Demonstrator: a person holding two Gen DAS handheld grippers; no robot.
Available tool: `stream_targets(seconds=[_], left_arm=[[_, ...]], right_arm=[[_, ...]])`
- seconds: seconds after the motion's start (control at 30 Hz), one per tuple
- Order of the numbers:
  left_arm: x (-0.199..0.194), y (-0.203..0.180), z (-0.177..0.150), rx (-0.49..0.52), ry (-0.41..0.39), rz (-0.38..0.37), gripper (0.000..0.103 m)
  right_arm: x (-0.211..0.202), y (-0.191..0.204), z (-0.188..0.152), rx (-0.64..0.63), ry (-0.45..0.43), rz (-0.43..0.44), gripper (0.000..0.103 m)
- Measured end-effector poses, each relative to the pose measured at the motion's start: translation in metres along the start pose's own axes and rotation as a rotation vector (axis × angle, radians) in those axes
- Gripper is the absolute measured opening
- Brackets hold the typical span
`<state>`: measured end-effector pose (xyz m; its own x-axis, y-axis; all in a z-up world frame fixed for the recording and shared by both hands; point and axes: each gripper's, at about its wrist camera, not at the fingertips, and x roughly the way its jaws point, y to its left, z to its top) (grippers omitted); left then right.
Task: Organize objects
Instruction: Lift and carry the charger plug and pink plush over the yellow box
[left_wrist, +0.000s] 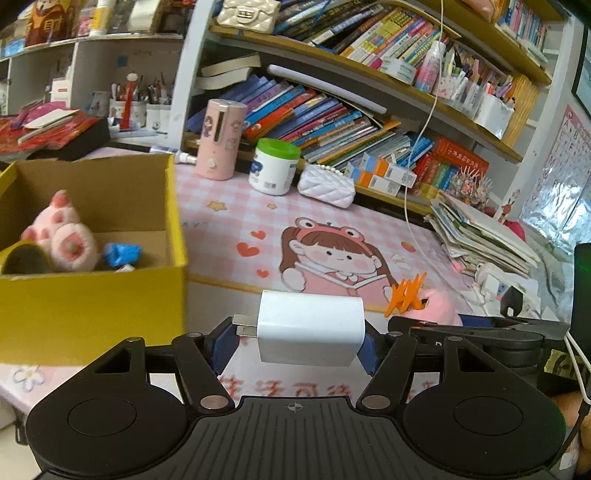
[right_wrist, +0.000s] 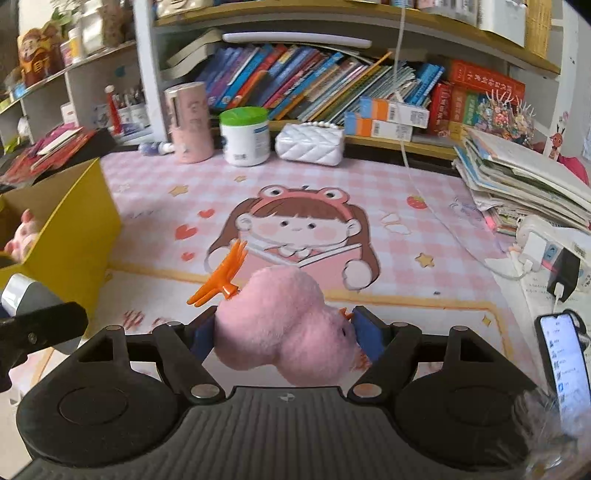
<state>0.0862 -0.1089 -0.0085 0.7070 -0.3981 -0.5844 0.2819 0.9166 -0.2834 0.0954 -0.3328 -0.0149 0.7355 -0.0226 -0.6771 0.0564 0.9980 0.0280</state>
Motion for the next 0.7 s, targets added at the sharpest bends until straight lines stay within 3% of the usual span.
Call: stream_targets(seconds=[0.27, 0.7], left_arm=[[-0.044, 0.042, -0.024, -0.047, 0.006, 0.023, 0.065], [-0.115, 0.111, -0.057, -0.131, -0.015, 0.116, 0.065]], right_arm=[[-0.024, 0.05, -0.028, -0.031, 0.031, 0.013, 0.074], [-0.057, 0.144, -0.076, -0.129, 0.074, 0.117, 0.074]])
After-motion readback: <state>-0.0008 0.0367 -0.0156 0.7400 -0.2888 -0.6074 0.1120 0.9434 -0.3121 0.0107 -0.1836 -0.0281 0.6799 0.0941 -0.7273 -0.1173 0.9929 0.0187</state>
